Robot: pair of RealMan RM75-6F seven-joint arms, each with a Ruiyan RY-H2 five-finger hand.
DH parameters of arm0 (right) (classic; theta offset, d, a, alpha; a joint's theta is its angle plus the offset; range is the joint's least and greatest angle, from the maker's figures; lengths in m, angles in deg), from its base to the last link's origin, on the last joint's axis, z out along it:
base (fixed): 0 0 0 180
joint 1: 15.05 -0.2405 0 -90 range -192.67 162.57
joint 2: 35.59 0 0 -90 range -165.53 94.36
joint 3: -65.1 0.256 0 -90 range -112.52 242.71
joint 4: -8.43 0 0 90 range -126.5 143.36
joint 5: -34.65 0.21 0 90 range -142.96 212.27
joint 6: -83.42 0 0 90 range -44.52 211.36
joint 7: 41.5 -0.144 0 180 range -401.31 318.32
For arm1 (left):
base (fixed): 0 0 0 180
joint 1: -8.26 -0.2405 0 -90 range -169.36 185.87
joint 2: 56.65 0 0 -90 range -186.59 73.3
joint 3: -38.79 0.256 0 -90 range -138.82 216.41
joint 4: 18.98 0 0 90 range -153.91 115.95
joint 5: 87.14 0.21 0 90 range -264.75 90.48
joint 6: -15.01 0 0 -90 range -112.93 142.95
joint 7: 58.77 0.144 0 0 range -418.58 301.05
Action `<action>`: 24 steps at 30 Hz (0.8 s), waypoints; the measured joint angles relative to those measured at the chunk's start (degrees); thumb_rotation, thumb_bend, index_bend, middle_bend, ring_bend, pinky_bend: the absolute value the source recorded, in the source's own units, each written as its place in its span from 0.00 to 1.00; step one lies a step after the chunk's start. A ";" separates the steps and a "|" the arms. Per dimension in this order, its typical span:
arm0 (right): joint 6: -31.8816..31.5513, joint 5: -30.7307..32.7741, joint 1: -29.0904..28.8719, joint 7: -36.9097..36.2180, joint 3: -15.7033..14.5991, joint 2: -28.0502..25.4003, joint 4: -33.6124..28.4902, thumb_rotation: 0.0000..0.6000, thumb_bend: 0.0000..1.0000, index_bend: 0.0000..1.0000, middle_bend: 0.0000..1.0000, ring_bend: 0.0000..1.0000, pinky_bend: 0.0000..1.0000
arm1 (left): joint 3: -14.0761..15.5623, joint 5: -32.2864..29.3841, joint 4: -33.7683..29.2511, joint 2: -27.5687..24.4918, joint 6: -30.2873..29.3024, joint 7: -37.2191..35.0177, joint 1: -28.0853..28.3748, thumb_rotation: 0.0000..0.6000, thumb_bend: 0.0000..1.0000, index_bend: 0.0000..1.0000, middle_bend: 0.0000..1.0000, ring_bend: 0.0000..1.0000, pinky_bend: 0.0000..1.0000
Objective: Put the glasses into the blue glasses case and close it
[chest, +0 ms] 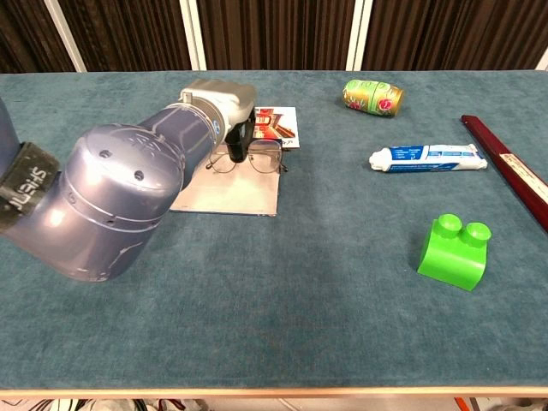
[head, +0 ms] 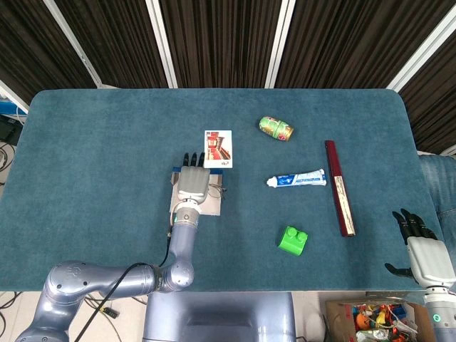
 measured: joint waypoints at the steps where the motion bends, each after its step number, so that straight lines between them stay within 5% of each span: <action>1: 0.00 0.09 0.00 0.02 0.01 0.00 -0.05 1.00 0.07 0.00 0.00 0.01 0.23 | -0.28 -0.25 1.19 0.23 0.31 0.11 0.04 1.00 0.42 0.57 0.03 0.00 0.00; 24: 0.32 0.70 -0.08 -0.08 -0.02 -0.23 -0.38 1.00 0.07 0.00 0.00 0.01 0.23 | -4.27 -1.35 15.54 5.94 5.47 0.80 1.69 1.00 0.42 0.57 0.03 0.00 0.00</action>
